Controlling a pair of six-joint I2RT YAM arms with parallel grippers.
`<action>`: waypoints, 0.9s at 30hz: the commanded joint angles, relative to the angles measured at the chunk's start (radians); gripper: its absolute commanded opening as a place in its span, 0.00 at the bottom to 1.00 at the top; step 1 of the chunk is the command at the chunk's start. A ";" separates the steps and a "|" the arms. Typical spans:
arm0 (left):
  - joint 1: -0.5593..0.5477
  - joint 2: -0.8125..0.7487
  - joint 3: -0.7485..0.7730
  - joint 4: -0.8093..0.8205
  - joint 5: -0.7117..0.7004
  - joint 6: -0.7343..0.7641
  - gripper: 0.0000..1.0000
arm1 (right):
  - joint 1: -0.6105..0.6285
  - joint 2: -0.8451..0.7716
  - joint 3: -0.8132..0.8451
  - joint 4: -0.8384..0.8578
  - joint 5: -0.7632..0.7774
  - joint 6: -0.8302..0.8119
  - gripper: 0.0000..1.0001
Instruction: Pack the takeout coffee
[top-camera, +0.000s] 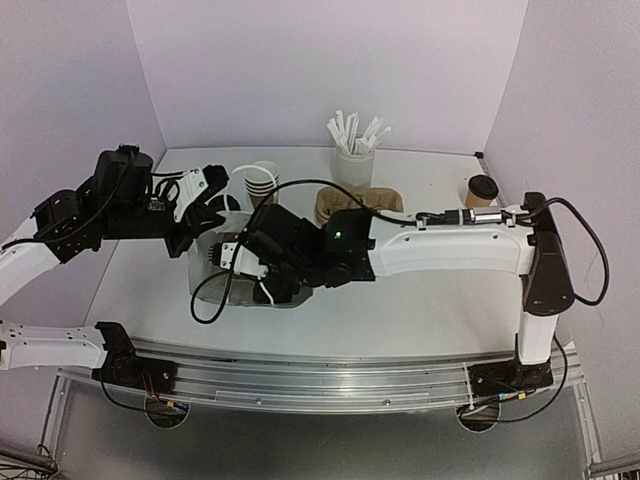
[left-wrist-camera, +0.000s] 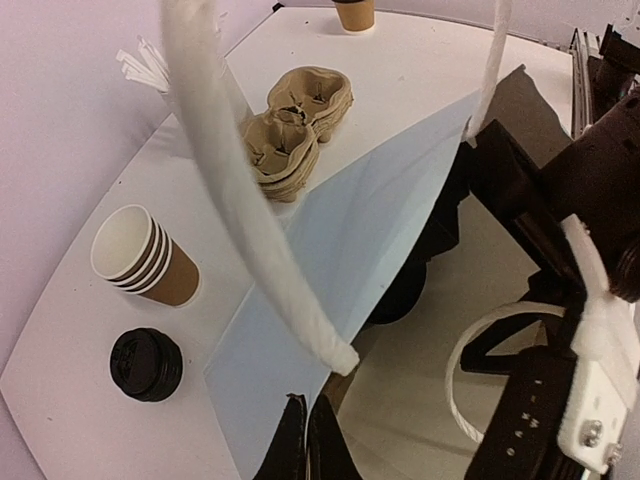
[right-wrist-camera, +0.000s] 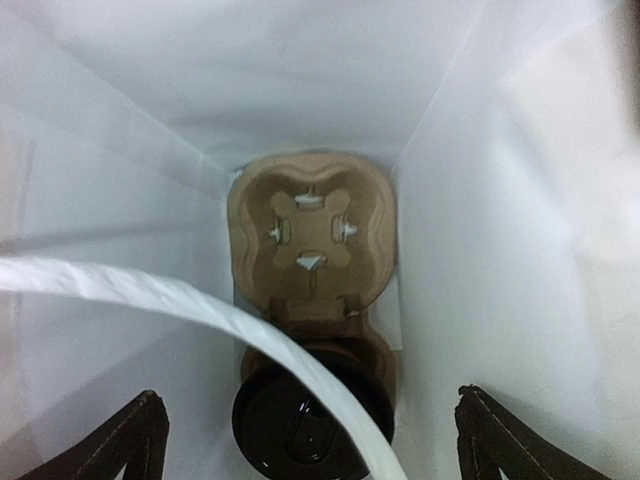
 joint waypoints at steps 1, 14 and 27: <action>0.006 0.010 0.024 0.017 -0.061 0.007 0.00 | 0.020 -0.057 0.077 0.004 0.003 -0.004 0.94; 0.006 0.007 0.014 0.026 -0.106 0.027 0.00 | 0.049 -0.131 -0.011 0.012 0.342 -0.217 0.94; 0.006 0.002 0.009 0.032 -0.085 0.032 0.00 | 0.056 -0.169 0.020 0.020 0.571 -0.267 0.93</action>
